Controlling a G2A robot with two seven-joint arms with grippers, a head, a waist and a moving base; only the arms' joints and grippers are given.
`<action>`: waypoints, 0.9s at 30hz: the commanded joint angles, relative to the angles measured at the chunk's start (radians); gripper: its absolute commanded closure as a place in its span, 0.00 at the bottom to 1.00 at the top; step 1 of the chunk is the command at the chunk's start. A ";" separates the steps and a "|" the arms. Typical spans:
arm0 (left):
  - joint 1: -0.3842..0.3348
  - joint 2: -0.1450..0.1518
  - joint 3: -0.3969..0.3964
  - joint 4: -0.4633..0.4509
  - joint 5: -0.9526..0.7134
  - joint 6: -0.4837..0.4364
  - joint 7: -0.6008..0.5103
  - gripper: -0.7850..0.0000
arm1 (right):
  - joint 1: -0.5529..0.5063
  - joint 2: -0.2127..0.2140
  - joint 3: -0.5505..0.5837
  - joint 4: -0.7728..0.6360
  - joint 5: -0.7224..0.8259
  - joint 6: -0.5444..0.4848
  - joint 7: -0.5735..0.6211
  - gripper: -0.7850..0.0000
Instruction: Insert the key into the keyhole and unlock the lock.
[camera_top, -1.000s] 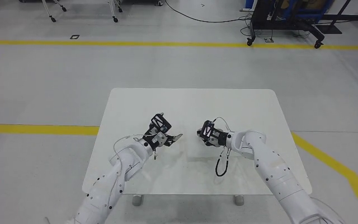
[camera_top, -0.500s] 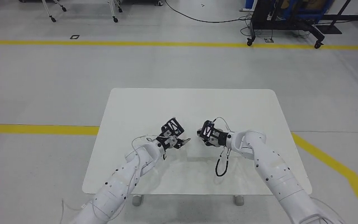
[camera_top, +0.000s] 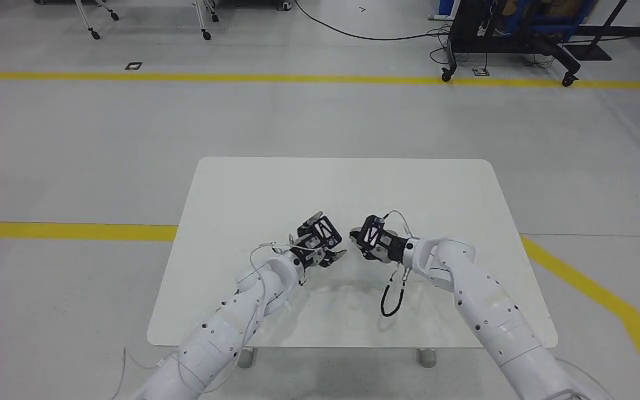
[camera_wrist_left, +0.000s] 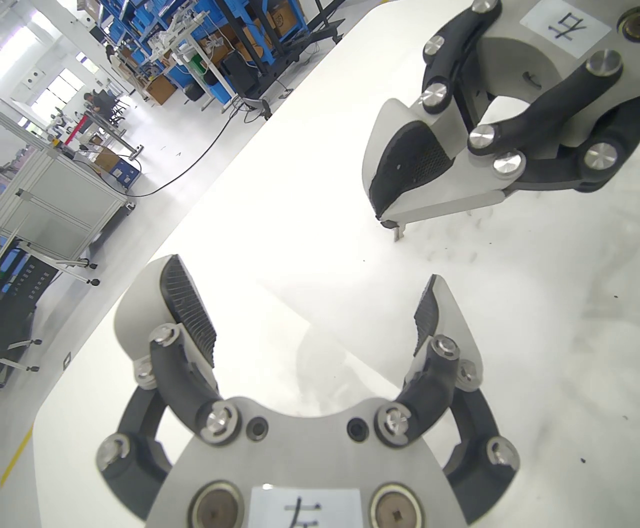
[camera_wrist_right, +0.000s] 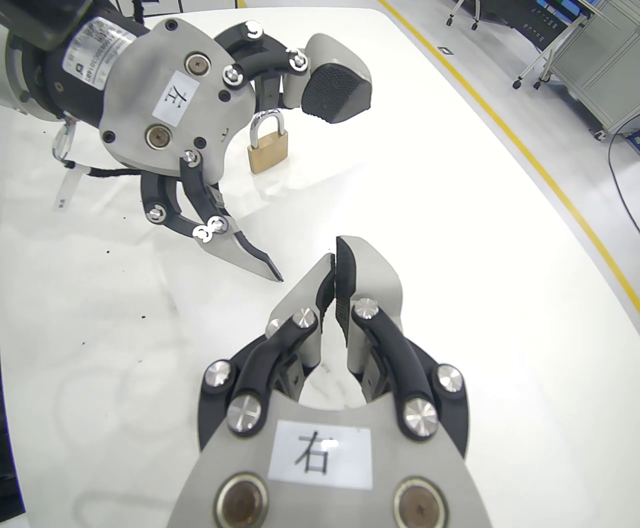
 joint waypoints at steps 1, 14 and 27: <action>-0.001 -0.003 0.002 0.001 0.000 0.005 -0.007 0.00 | -0.002 0.001 0.004 0.000 0.006 0.004 -0.004 1.00; -0.001 -0.022 -0.017 0.016 -0.043 0.072 -0.030 0.00 | -0.017 0.010 0.053 0.018 0.085 0.010 -0.086 1.00; 0.000 -0.031 -0.083 0.001 -0.116 0.141 0.029 0.00 | -0.022 0.014 0.097 0.064 0.200 -0.033 -0.232 1.00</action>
